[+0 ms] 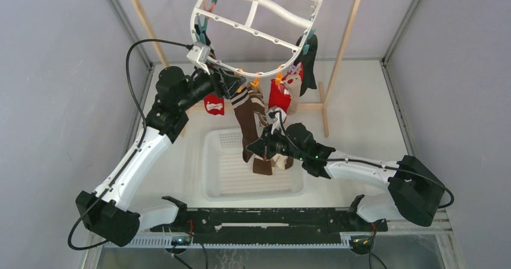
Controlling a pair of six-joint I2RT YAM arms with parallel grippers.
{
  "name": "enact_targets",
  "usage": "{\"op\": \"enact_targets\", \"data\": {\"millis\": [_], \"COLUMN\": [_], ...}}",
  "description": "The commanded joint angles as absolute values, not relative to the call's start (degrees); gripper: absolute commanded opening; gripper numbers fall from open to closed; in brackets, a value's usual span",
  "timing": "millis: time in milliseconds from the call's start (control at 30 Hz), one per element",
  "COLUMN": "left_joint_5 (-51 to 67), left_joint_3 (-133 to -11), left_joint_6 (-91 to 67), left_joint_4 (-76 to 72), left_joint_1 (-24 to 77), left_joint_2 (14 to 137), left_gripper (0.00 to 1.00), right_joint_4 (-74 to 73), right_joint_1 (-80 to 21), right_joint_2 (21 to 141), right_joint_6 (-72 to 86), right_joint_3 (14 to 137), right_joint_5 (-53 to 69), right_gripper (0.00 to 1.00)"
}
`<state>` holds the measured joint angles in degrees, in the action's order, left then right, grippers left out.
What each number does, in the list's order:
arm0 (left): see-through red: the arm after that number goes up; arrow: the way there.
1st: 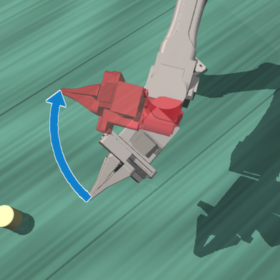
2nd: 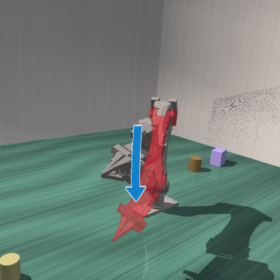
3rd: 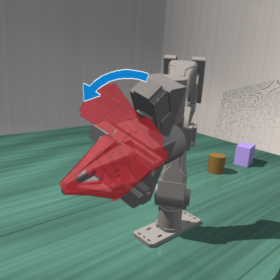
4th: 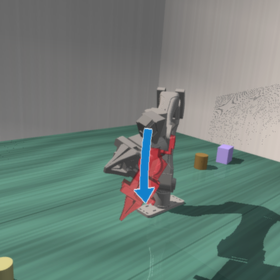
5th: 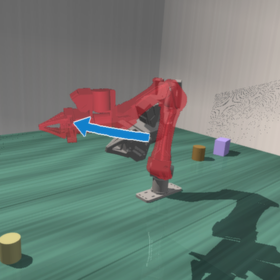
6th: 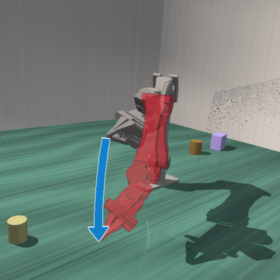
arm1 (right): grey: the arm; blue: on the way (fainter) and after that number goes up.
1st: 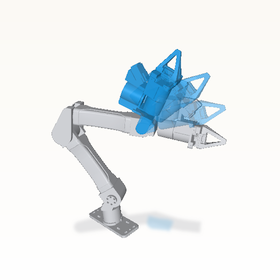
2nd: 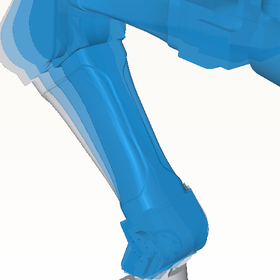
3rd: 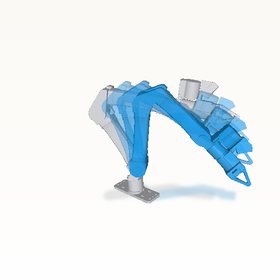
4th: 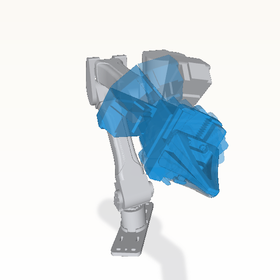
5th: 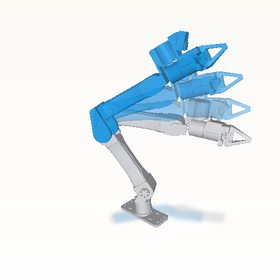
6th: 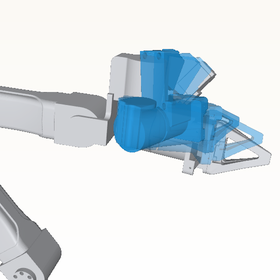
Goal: Remove the socks clipped to the hanger
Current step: Remove the sock from the hanger.
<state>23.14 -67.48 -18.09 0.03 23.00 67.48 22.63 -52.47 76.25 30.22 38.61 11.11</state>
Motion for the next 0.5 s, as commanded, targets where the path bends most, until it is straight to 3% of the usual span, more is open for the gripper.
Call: {"op": "enact_targets", "data": {"millis": [0, 467], "left_joint_5": [24.5, 25.6], "left_joint_3": [-68.9, -70.3], "left_joint_6": [-18.9, -19.8], "left_joint_4": [-3.4, -3.8], "left_joint_1": [22.7, 22.7], "left_joint_2": [67.6, 68.6], "left_gripper": [0.60, 0.48], "right_joint_4": [26.1, 26.7], "right_joint_1": [-52.0, -51.7], "right_joint_2": [76.6, 77.0], "right_joint_6": [30.8, 31.0], "right_joint_3": [38.2, 38.1], "right_joint_5": [12.0, 12.7], "right_gripper": [0.00, 0.00]}}
